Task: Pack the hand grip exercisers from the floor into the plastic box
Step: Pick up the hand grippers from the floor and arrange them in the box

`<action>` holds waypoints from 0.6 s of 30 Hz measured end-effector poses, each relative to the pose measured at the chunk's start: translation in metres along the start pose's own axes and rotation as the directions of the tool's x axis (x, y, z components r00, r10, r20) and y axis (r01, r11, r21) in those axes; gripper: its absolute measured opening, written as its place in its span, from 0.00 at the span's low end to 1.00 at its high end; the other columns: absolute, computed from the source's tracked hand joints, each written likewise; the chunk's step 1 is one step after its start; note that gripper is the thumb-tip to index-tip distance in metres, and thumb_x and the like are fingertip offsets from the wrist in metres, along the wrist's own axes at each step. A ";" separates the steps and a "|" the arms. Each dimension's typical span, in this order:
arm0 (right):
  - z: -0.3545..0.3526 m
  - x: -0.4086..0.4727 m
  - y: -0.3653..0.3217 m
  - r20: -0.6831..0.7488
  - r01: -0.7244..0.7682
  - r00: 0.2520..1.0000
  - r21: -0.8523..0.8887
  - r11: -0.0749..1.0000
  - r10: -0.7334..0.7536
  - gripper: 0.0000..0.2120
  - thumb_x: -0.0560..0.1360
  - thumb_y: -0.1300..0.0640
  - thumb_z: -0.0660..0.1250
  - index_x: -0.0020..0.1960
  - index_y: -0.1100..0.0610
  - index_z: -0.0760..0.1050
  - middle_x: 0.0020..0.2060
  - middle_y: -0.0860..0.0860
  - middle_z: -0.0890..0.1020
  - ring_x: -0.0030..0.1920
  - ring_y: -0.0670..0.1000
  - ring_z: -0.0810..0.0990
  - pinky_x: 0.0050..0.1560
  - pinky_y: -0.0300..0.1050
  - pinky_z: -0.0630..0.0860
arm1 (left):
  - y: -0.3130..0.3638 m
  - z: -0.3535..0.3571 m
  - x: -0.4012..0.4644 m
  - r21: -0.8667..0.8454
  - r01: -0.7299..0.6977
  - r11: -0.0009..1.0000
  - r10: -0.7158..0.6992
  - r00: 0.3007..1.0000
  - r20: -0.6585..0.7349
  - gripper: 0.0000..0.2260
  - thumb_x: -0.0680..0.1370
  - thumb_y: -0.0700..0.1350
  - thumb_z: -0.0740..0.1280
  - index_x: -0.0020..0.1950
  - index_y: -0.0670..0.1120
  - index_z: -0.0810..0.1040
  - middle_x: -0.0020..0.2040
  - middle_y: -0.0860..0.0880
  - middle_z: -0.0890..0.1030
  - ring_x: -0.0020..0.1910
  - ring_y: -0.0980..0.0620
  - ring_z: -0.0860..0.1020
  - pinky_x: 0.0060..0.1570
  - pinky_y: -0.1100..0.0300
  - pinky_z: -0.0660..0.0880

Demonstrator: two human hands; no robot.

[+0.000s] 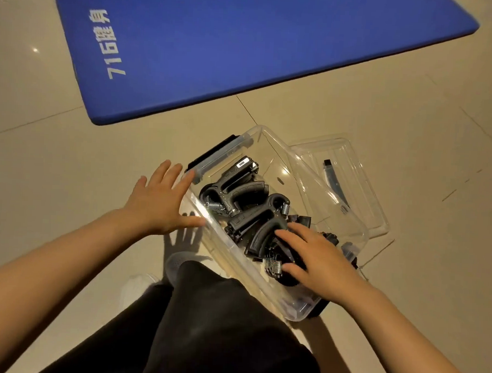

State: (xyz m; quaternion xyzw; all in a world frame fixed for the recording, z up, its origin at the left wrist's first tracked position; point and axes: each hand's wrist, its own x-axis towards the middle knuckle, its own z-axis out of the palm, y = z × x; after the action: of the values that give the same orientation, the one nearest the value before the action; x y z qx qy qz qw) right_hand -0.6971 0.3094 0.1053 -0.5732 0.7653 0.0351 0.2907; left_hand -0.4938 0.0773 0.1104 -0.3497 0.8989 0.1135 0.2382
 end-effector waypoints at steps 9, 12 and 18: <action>-0.095 -0.057 -0.035 -0.079 0.098 0.991 -0.093 0.991 -0.106 0.22 0.77 0.45 0.63 0.70 0.44 0.65 0.65 0.45 0.74 0.61 0.48 0.74 0.60 0.47 0.73 | 0.015 -0.130 -0.155 -0.207 -0.018 0.978 0.005 0.998 -0.062 0.25 0.76 0.56 0.65 0.71 0.55 0.64 0.65 0.53 0.72 0.62 0.54 0.72 0.60 0.60 0.69; -0.112 -0.061 -0.095 -0.183 0.260 0.947 -0.040 0.965 -0.263 0.20 0.76 0.45 0.64 0.67 0.44 0.69 0.62 0.43 0.76 0.58 0.45 0.76 0.58 0.46 0.74 | -0.002 -0.133 -0.237 -0.511 -0.005 0.860 -0.201 0.916 -0.348 0.14 0.75 0.51 0.67 0.61 0.53 0.74 0.53 0.55 0.77 0.52 0.58 0.76 0.52 0.64 0.71; -0.141 -0.069 -0.251 -0.242 0.562 0.799 -0.023 0.827 -0.550 0.17 0.75 0.45 0.65 0.63 0.45 0.72 0.54 0.44 0.79 0.50 0.43 0.78 0.53 0.44 0.76 | -0.060 -0.064 -0.343 -0.576 0.407 0.709 -0.640 0.713 -0.284 0.04 0.76 0.52 0.66 0.48 0.52 0.75 0.45 0.52 0.78 0.43 0.54 0.76 0.46 0.57 0.75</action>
State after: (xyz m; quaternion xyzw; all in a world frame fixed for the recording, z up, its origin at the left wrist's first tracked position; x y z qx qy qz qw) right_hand -0.5168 0.2283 0.3260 -0.7648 0.5934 -0.1396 0.2083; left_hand -0.2551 0.2067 0.3374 -0.6612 0.7293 0.1674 -0.0546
